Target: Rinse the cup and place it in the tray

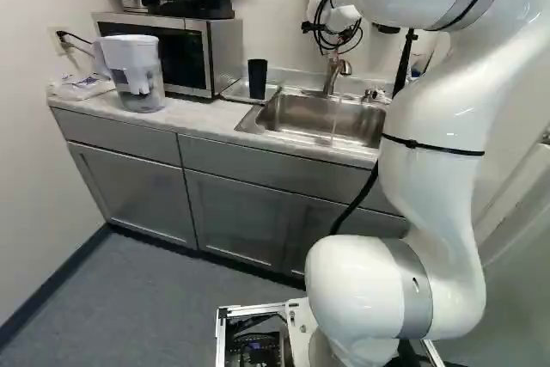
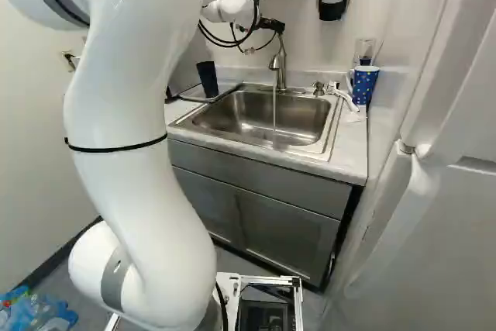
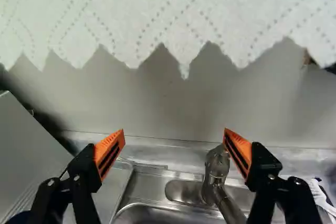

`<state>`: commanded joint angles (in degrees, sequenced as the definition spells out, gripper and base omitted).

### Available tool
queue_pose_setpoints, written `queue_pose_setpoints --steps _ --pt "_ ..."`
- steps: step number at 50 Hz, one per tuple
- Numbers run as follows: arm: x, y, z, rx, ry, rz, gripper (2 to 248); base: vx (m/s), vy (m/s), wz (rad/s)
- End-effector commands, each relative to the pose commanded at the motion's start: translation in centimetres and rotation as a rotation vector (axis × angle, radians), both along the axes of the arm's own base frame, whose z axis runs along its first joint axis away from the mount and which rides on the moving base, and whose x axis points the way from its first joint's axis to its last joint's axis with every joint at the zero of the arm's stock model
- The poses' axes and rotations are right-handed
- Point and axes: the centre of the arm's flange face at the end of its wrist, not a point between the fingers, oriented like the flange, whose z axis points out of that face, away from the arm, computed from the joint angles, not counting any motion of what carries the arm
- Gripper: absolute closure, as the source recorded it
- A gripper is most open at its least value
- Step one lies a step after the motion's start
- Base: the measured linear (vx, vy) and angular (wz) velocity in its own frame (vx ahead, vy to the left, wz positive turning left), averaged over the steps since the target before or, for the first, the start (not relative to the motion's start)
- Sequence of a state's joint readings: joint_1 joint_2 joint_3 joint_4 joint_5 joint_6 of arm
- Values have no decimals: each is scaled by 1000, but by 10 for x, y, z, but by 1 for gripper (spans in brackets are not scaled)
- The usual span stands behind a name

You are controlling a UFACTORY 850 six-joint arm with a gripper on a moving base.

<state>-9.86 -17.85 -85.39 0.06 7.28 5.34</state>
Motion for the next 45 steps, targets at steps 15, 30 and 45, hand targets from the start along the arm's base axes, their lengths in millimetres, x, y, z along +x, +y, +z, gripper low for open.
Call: queue_pose_setpoints --steps 15,30,45 --pt "-1 1 -2 4 24 1 3 0 0 0" --pt "-7 5 -4 10 56 5 3 0 0 0" --pt "-13 9 -5 13 79 10 3 0 0 0"
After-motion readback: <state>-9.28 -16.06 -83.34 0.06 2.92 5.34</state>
